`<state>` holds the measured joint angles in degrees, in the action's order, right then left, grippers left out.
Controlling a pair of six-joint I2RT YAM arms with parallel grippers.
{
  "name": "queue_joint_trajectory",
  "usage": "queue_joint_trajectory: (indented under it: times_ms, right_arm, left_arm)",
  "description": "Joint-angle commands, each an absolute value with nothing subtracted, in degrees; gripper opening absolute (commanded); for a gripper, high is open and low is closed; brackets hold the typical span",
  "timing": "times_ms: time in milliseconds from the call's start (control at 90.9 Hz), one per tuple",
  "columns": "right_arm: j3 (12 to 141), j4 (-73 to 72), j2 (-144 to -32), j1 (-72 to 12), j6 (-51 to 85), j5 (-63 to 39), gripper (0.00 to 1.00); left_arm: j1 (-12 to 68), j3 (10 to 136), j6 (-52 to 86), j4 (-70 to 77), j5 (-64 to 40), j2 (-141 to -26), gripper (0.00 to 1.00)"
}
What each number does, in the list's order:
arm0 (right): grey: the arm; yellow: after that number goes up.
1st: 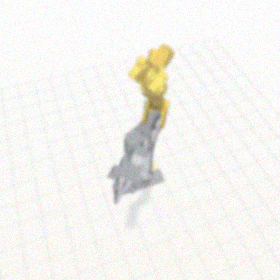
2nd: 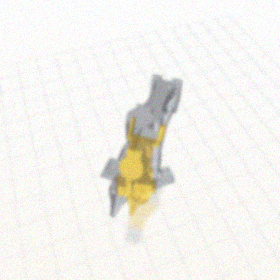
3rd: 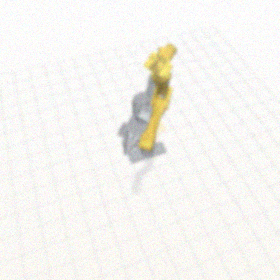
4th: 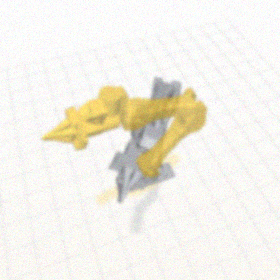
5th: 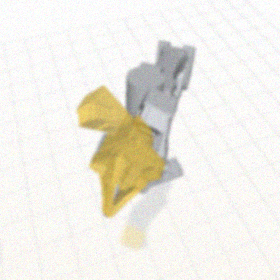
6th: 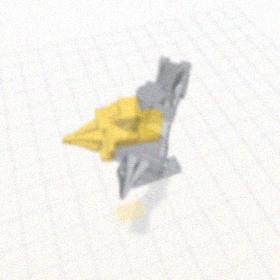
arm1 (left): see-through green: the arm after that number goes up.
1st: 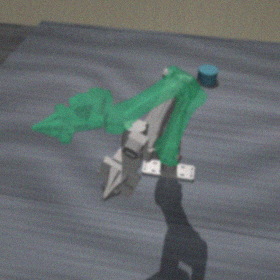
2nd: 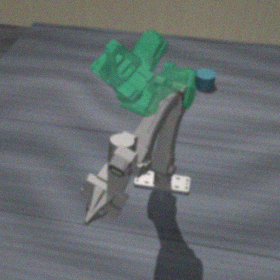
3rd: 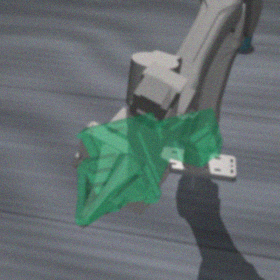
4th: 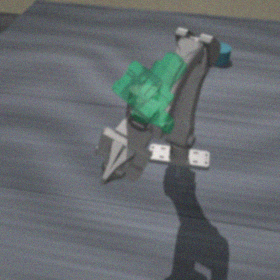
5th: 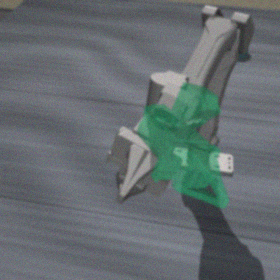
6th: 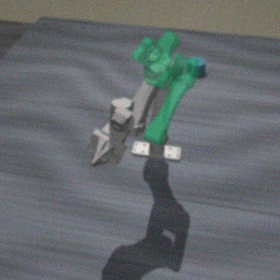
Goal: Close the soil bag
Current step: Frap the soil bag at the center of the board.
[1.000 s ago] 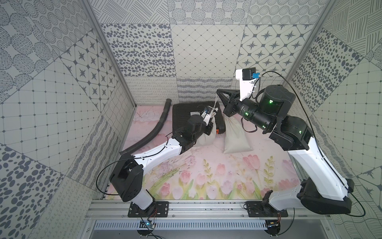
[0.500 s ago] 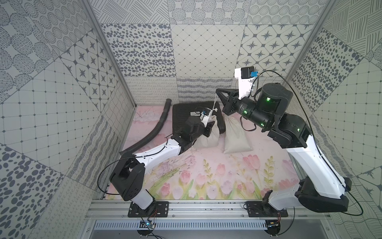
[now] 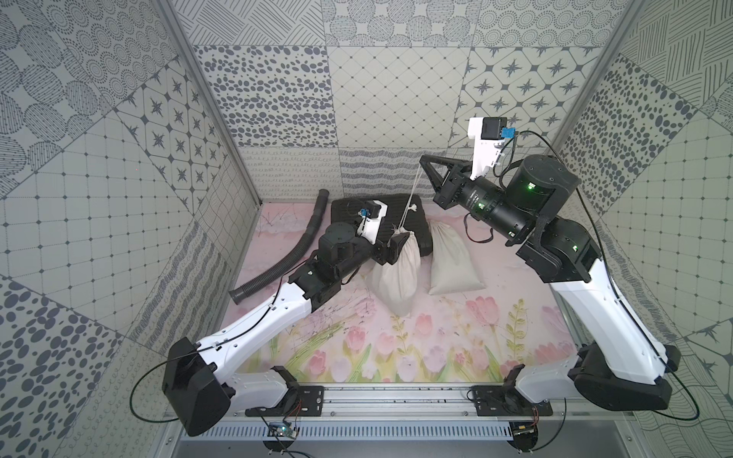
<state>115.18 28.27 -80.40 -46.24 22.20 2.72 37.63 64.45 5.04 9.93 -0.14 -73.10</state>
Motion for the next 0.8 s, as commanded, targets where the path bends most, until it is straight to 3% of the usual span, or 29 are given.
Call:
queue_joint_trajectory:
  times_ms: [0, 132, 198, 253, 319, 330, 792]
  right_arm:
    - [117.44, 19.45, -80.04, -46.11, 24.58, 0.92, 0.00]
    - [117.45, 20.48, -79.79, -46.11, 25.21, 1.00, 0.00]
    - [117.50, 20.87, -79.63, -46.07, 25.56, 0.97, 0.00]
    - [117.69, 21.28, -79.58, -46.14, 26.00, 0.90, 0.00]
    - [118.10, 21.63, -79.69, -46.24, 26.35, 0.92, 0.00]
    - [118.16, 21.67, -79.71, -46.28, 26.36, 0.95, 0.00]
    - [131.02, 22.02, -85.33, -47.14, 23.63, 4.98, 0.00]
  left_arm:
    - [37.32, 70.27, 8.08, 13.41, -3.45, -75.62, 0.88]
    - [37.35, 72.05, 8.15, 12.93, -4.76, -76.51, 0.87]
    - [37.27, 72.32, 8.26, 12.71, -5.34, -76.51, 0.82]
    - [37.27, 73.42, 8.18, 11.99, -5.90, -77.35, 0.52]
    - [37.21, 75.38, 8.16, 10.81, -6.12, -79.12, 0.03]
    - [37.28, 75.57, 8.17, 10.68, -6.05, -79.46, 0.00]
    - [37.31, 72.80, 11.95, 13.63, -8.51, -85.88, 0.00]
